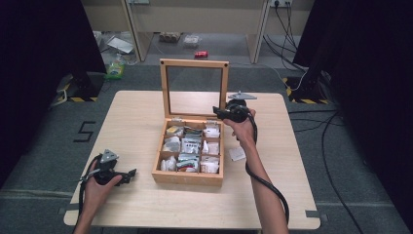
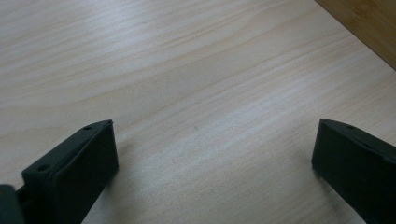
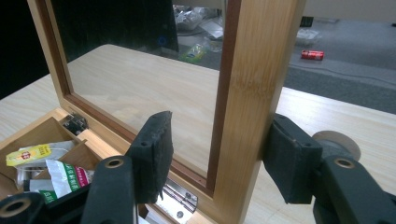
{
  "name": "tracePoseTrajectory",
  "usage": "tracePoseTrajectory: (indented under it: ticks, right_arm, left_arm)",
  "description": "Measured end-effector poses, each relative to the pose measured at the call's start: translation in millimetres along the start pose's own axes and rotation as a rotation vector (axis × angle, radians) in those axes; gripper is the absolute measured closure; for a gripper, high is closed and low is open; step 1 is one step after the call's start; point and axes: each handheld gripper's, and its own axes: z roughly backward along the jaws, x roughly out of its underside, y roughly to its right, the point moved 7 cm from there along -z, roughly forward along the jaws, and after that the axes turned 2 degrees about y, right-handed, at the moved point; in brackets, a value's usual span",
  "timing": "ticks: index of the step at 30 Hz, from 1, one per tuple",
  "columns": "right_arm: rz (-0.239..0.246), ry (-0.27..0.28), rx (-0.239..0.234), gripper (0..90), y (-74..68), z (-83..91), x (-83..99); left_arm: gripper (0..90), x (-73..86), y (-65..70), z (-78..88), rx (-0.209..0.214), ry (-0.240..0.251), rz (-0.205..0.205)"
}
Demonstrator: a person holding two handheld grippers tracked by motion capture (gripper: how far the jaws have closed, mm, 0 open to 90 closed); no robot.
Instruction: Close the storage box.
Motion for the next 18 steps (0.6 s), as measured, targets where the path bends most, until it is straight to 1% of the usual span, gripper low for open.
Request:
tracePoseTrajectory:
  ticks: [6,9,12,18]
  right_arm:
    - [-0.006,0.015,-0.004,50.0,0.4,2.5,0.5]
    - [0.000,0.027,0.002,51.1,0.1,3.5,1.0]
    - [-0.007,0.035,0.000,52.5,-0.2,5.0,1.4]
    - [0.005,0.055,0.001,53.3,-1.6,8.0,2.9]
  left_arm:
    - [0.0,0.0,0.0,0.0,0.000,0.000,0.000]
    - [0.0,0.0,0.0,0.0,0.000,0.000,0.000]
    - [0.0,0.0,0.0,0.0,0.000,0.000,0.000]
    - [0.0,0.0,0.0,0.0,0.000,0.000,0.000]
